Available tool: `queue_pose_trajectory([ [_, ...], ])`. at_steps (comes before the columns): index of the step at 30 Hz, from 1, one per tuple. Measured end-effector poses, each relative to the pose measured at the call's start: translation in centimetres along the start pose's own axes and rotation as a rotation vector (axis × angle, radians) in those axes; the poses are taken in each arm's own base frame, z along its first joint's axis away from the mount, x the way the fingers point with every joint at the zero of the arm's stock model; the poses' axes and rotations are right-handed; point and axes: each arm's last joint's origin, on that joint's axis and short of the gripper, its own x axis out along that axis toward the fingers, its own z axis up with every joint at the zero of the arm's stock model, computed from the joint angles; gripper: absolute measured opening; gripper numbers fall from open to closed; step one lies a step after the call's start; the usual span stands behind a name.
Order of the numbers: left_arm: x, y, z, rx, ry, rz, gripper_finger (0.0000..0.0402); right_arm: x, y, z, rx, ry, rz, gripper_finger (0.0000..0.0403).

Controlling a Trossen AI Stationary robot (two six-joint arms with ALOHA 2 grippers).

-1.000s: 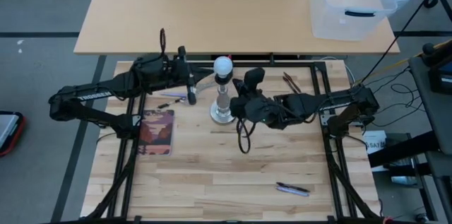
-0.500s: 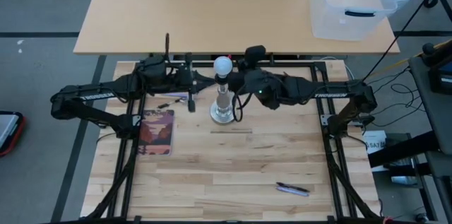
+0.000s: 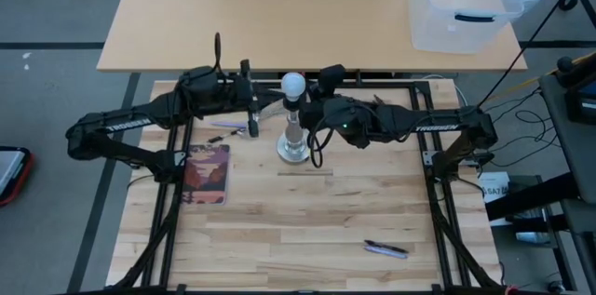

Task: Screw lightbulb
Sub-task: Insert the lightbulb into the desk lamp

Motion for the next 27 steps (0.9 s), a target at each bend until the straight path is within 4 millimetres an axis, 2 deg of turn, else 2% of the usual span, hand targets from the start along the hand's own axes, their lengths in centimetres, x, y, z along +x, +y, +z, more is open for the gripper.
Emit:
queue_pose_trajectory([
  [27, -0.1, 1.0, -0.8, -0.03, 0.06, 0.04, 0.0, -4.7, 2.4, 2.2, -0.016, -0.134, 0.102, 0.0],
])
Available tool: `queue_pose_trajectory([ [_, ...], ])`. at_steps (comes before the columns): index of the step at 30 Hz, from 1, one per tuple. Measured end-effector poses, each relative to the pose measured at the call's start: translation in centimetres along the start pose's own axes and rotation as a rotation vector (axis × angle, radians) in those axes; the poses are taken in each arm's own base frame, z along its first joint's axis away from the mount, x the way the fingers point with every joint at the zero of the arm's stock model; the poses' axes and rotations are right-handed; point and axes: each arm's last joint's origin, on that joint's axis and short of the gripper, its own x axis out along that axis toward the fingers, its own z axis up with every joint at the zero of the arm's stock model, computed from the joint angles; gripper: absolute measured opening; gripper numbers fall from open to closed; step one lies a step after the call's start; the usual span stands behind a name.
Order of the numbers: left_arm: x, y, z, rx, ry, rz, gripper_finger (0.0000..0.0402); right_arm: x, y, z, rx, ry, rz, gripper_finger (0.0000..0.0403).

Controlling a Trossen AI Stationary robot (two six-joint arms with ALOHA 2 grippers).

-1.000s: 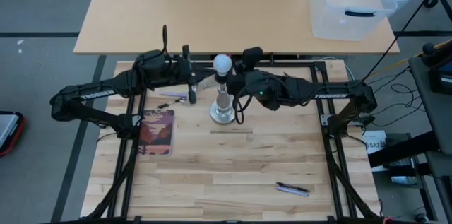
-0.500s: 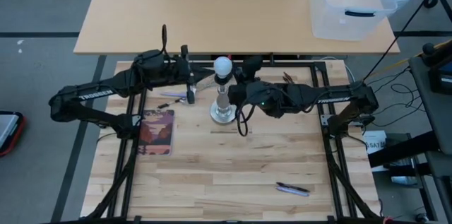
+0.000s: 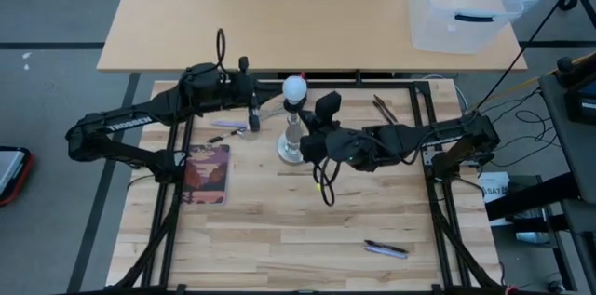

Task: Screw lightbulb
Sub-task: Insert the lightbulb into the desk lamp

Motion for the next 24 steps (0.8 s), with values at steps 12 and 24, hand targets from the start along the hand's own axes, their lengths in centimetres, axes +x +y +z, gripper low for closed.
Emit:
queue_pose_trajectory([
  [12, -1.5, -0.7, 1.0, 0.027, -0.047, -0.065, 0.0, 1.9, -0.2, -2.2, 0.02, 0.129, 0.019, 0.0],
  [24, -1.4, -1.6, 1.3, 0.071, -0.07, -0.103, 0.0, 5.0, -2.7, -4.0, 0.018, 0.177, -0.067, 0.0],
])
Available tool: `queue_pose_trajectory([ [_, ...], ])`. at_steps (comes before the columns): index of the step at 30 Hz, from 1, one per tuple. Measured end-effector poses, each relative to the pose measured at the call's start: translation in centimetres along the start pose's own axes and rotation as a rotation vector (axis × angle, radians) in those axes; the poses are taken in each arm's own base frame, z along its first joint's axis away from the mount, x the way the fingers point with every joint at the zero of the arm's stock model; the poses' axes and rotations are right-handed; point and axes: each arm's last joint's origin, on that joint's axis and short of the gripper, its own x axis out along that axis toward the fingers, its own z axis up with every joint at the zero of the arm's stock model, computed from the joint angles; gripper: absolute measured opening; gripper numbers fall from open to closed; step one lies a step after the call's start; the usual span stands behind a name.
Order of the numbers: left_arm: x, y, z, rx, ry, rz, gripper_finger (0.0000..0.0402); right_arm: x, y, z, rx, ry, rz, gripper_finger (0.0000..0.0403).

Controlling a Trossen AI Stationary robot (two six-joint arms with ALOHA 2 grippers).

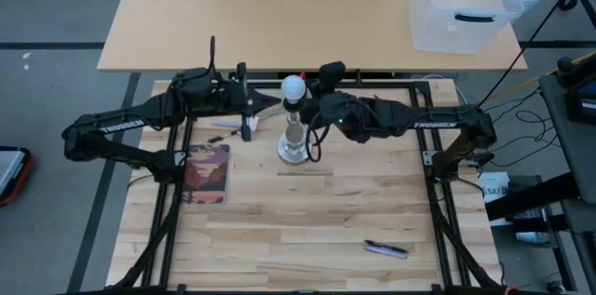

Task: Screw lightbulb
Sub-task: Insert the lightbulb into the desk lamp

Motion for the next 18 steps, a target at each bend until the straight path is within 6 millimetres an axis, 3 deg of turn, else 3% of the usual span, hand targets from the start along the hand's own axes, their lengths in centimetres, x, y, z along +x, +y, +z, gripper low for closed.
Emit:
queue_pose_trajectory([
  [18, 1.1, 1.9, -1.1, -0.023, -0.014, -0.005, 0.0, -0.3, -0.3, 0.6, -0.01, -0.075, 0.004, 0.0],
])
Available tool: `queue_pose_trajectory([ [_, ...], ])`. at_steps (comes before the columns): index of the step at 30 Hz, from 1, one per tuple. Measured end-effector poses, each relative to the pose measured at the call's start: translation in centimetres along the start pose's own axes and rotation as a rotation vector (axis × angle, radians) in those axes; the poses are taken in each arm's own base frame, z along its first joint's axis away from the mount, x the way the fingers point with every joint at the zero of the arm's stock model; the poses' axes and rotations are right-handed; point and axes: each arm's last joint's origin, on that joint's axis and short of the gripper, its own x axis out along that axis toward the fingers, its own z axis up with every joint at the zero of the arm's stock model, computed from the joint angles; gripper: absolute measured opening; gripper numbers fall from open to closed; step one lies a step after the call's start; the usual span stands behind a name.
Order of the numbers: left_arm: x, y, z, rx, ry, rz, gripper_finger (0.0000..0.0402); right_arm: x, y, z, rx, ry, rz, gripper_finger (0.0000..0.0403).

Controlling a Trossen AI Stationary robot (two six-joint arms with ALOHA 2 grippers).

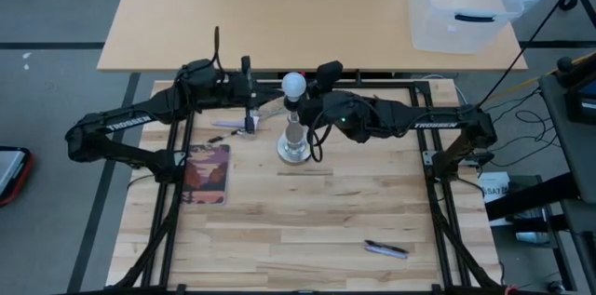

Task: Screw lightbulb
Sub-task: Insert the lightbulb into the desk lamp

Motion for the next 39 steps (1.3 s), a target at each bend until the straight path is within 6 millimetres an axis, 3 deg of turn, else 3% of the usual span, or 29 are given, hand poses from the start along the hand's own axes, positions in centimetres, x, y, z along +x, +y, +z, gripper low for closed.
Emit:
queue_pose_trajectory([
  [24, 0.7, 1.8, -2.0, -0.092, 0.102, 0.087, 0.0, -2.4, 2.1, 1.4, 0.006, -0.09, 0.117, 0.0],
  [33, 0.3, 1.8, -1.9, -0.095, 0.11, 0.072, 0.0, -3.3, 2.2, 1.7, 0.006, -0.062, 0.079, 0.0],
  [39, -1.7, 1.4, -0.2, -0.074, 0.047, 0.072, 0.0, -2.4, 1.6, 1.0, -0.013, 0.024, 0.018, 0.0],
])
